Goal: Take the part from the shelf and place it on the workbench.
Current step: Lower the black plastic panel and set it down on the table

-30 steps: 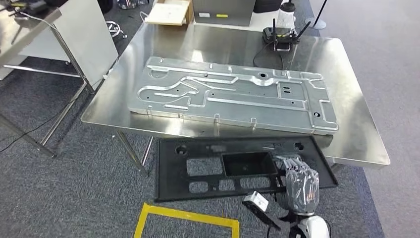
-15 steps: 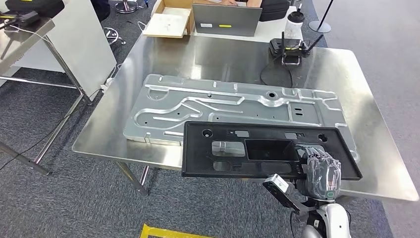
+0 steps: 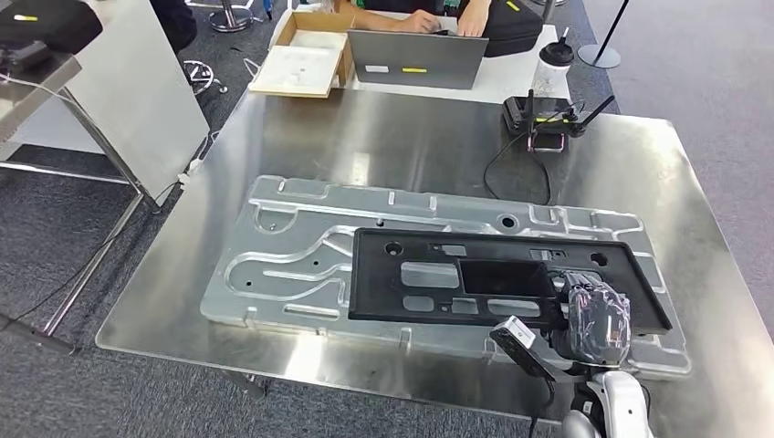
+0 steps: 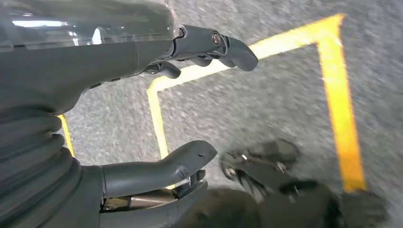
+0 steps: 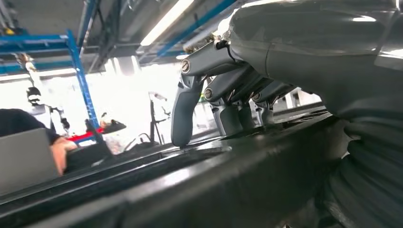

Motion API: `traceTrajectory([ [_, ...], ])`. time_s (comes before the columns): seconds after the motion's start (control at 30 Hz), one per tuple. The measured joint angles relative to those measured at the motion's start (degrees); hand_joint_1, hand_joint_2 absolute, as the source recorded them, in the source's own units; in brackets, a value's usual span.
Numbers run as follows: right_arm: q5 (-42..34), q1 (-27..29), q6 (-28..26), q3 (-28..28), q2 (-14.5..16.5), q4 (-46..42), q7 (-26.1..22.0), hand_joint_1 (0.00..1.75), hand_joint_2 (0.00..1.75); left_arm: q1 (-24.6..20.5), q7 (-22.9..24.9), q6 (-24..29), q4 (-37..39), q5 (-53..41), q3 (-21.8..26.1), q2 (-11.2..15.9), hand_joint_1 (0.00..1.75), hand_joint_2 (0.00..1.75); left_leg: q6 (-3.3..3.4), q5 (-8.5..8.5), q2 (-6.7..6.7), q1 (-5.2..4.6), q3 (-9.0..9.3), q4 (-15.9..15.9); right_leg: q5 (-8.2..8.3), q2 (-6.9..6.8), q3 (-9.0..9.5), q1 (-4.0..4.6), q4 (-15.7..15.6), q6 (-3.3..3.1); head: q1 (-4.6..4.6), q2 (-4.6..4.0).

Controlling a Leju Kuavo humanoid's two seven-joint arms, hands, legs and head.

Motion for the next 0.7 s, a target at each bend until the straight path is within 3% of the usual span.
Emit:
traceTrajectory([
  [0.07, -0.2, -0.2, 0.1, -0.3, 0.0, 0.3, -0.1, 0.44, 1.75, -0.3, -0.5, 0.0, 0.0, 0.0, 0.0, 0.0, 0.0, 1.75, -0.42, 0.91, 0.21, 0.04, -3.59, 6.0, -0.56, 0.02, 1.46, -0.13, -1.1, -0.78, -0.01, -0.01],
  [0.1, -0.3, -0.2, 0.2, -0.4, 0.0, 0.6, -0.1, 0.0, 1.75, -0.3, -0.6, 0.1, 0.0, 0.0, 0.0, 0.0, 0.0, 1.75, -0.51, -0.04, 0.33, 0.04, -5.85, 9.3, -0.92, -0.01, 2.2, -0.11, -1.5, -1.11, -0.01, -0.01],
  [0.17, -0.5, -0.2, 0.2, -0.5, 0.0, 1.0, -0.2, 0.0, 1.75, -0.2, -0.3, 0.4, 0.0, -0.3, 0.0, 0.0, 0.0, 1.75, -0.65, -3.94, 0.44, 0.01, -10.08, 13.5, -1.84, 0.1, 3.49, 0.03, -1.9, -1.48, -0.01, -0.01],
  [0.2, -0.7, -0.2, 0.2, -0.6, 0.0, 1.3, -0.2, 0.0, 1.75, -0.2, 0.0, 0.6, 0.0, -0.4, -0.1, 0.0, 0.0, 1.31, -0.6, -5.22, 0.45, -0.02, -11.61, 13.9, -2.39, 0.21, 4.18, 0.13, -1.9, -1.54, -0.02, 0.0],
  [0.23, -0.8, -0.1, 0.2, -0.6, 0.0, 1.6, -0.2, 0.0, 1.75, 0.0, 0.2, 0.9, 0.0, -0.5, -0.1, 0.0, 0.0, 0.87, -0.45, -4.93, 0.46, -0.07, -12.48, 12.9, -2.96, 0.33, 4.9, 0.28, -1.9, -1.55, -0.02, 0.0],
  [0.27, -0.9, -0.1, 0.3, -0.7, 0.0, 1.9, -0.3, 0.0, 1.75, 0.0, 0.4, 1.1, 0.0, -0.5, -0.1, 0.0, 0.0, 0.44, -0.16, -2.93, 0.46, -0.17, -12.72, 10.5, -3.53, 0.41, 5.67, 0.45, -1.9, -1.53, -0.02, -0.01],
  [0.3, -0.9, 0.0, 0.3, -0.7, 0.0, 2.1, -0.3, 0.0, 1.75, 0.1, 0.6, 1.4, 0.0, -0.5, -0.1, 0.1, 0.0, 0.0, 0.34, 0.56, 0.48, -0.33, -12.48, 7.0, -4.06, 0.46, 6.36, 0.61, -1.9, -1.49, -0.01, -0.01],
  [0.33, -1.0, 0.0, 0.3, -0.8, 0.0, 2.3, -0.3, 0.0, 1.75, 0.2, 0.8, 1.6, 0.0, -0.5, -0.1, 0.2, 0.0, 0.0, 0.88, 3.67, 0.49, -0.58, -12.22, 3.9, -4.52, 0.49, 6.91, 0.79, -1.8, -1.38, 0.02, -0.01],
  [0.4, -1.1, 0.0, 0.4, -0.9, 0.0, 2.7, -0.4, 0.0, 1.75, 0.2, 1.0, 1.7, 0.0, -0.5, -0.1, 0.4, 0.0, 0.0, 1.7, 7.11, 0.45, -1.02, -11.83, 0.0, -5.23, 0.58, 7.26, 0.88, -1.8, -0.91, -0.03, -0.01],
  [0.5, -1.4, 0.2, 0.6, -1.1, 0.2, 3.1, -0.6, 0.0, 1.75, 0.3, 1.3, 1.5, 0.0, -0.3, -0.1, 0.4, 0.0, 0.0, 2.22, 7.95, 0.47, -0.9, -11.4, -1.1, -5.81, 0.7, 7.4, 0.84, -1.9, -0.04, -0.1, -0.01],
  [0.57, -1.4, 0.1, 0.7, -1.4, 0.2, 3.2, -0.7, 0.0, 1.75, 0.3, 1.4, 1.2, 0.0, -0.2, -0.1, 0.3, 0.0, 0.0, 2.49, 8.23, 0.57, -0.45, -10.74, -2.1, -7.12, 0.55, 6.69, 0.74, -0.1, 0.71, -0.04, -0.01],
  [0.67, -1.5, 0.1, 0.9, -1.8, 0.2, 3.5, -0.7, 0.0, 1.75, 0.0, 1.4, 1.2, 0.0, -0.1, -0.1, 0.3, 0.0, 0.0, 2.6, 8.06, 0.63, -0.16, -10.2, -2.6, -10.92, 0.31, 1.4, -0.19, 9.2, 1.98, 0.02, -0.01],
  [0.7, -1.5, 0.2, 0.9, -1.8, 0.2, 3.6, -0.7, 0.0, 1.75, -0.1, 1.4, 1.2, 0.0, -0.1, -0.1, 0.3, 0.0, 0.0, 2.54, 7.88, 0.63, -0.06, -10.06, -2.6, -11.13, 0.24, -0.19, -0.55, 11.5, 2.32, 0.02, -0.01],
])
